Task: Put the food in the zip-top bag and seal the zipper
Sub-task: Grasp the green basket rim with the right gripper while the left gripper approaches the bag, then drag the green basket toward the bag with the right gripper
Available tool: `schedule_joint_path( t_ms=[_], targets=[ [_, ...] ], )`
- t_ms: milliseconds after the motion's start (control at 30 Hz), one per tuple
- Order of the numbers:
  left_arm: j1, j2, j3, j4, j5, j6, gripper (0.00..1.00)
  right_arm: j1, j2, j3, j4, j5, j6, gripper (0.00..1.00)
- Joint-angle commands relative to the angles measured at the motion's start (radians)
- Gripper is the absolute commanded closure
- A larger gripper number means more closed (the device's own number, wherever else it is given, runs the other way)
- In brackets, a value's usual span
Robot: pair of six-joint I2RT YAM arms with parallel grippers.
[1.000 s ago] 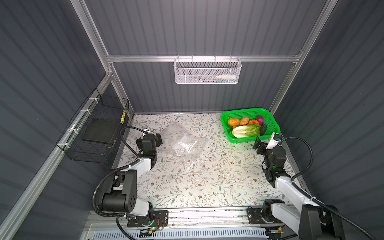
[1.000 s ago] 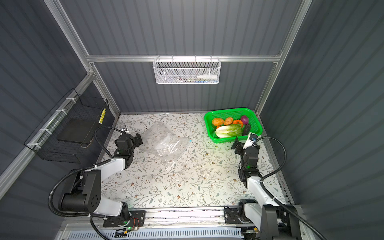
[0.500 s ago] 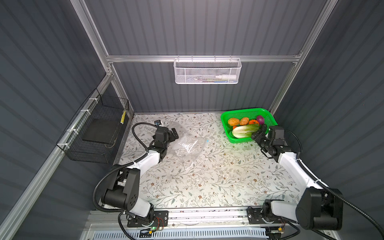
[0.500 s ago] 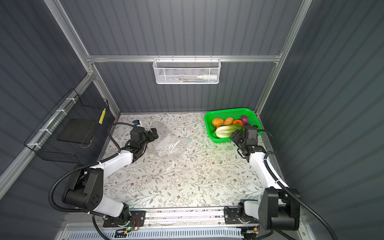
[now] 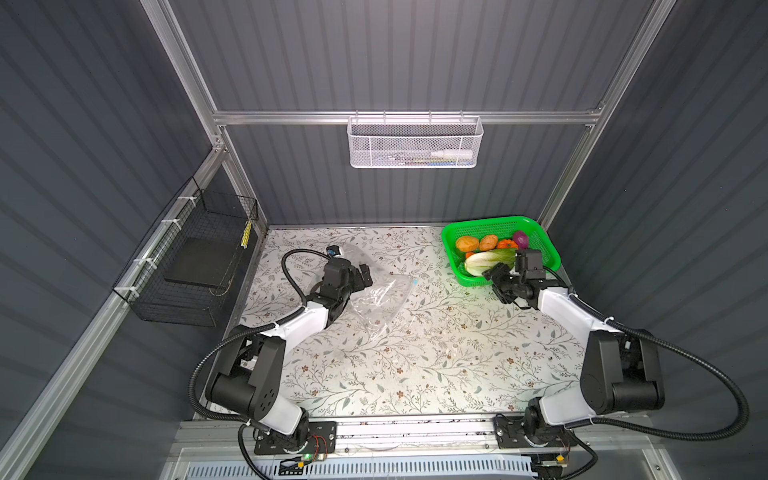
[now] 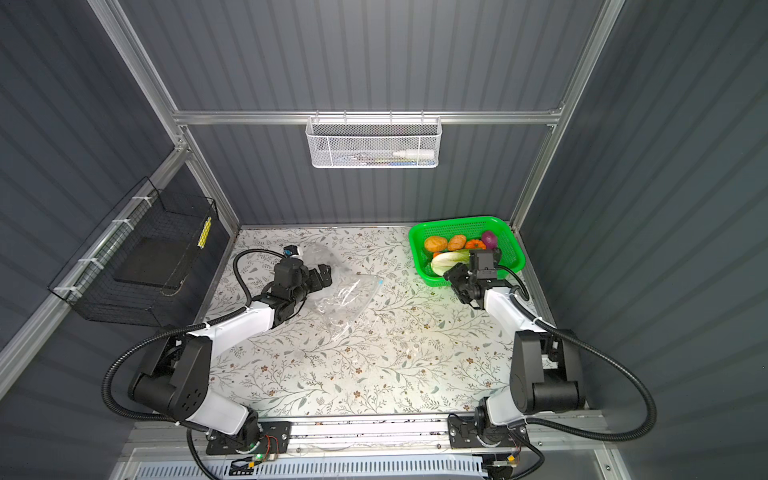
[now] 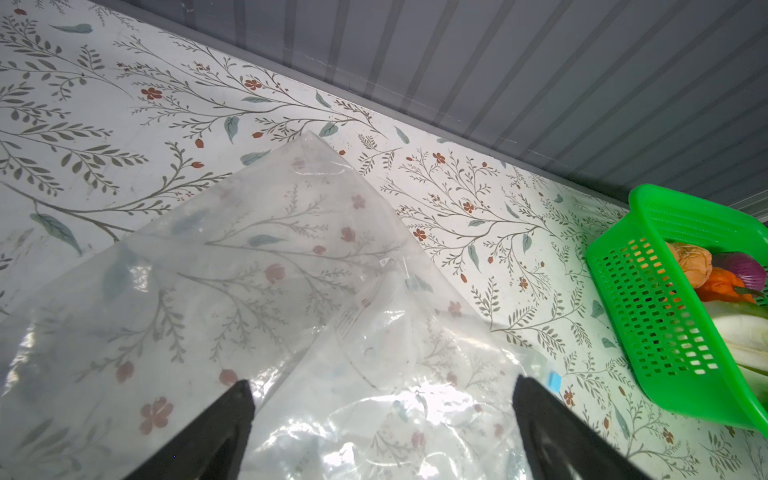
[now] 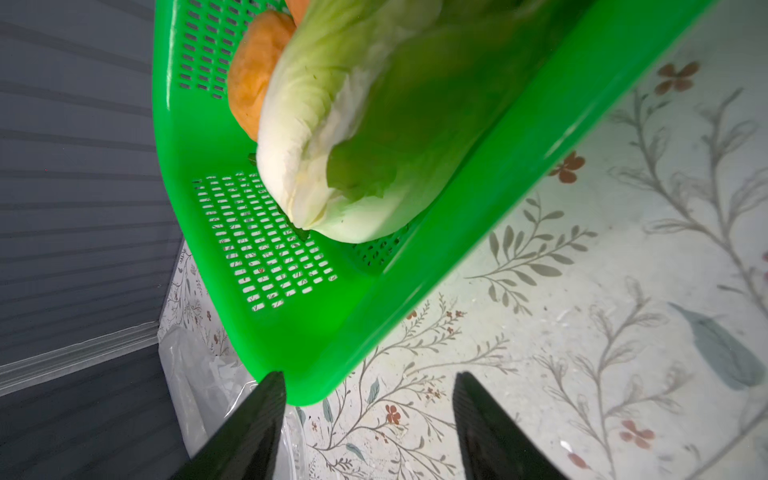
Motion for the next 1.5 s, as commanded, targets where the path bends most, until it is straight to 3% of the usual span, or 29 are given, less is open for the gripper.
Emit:
schedule_joint_path(
  t_ms=[0,233,533,767,900,1000,1200,1467],
  targets=[
    [0.003,0.016,0.016,-0.021,0.013,-0.006,0.01,0.004,0.034,0.052,0.051,-0.003,0.034,0.33],
    [0.003,0.034,0.031,-0.020,0.019,-0.018,0.01,0.005,0.132,0.111,0.062,0.013,0.010,0.38],
    [0.002,0.026,0.047,-0.039,0.011,-0.007,0.01,0.002,0.188,0.097,0.111,0.013,0.040,0.57],
    [0.003,-0.009,0.026,-0.031,-0.006,-0.016,0.01,-0.008,0.138,0.080,0.060,0.048,-0.019,0.67],
    [0.003,-0.032,0.015,-0.036,-0.009,-0.018,0.01,-0.040,0.103,0.043,0.042,0.010,-0.041,0.78],
    [0.003,-0.044,0.013,-0.044,-0.010,-0.019,0.01,-0.047,0.069,0.018,0.018,0.009,-0.065,0.81],
    [0.003,-0.061,0.010,-0.052,-0.006,-0.026,0.01,-0.047,-0.006,-0.013,-0.104,0.004,-0.191,0.89],
    [0.003,-0.064,0.021,-0.065,0.006,-0.008,0.01,-0.056,-0.135,-0.033,-0.387,0.017,-0.510,0.94]
  ],
)
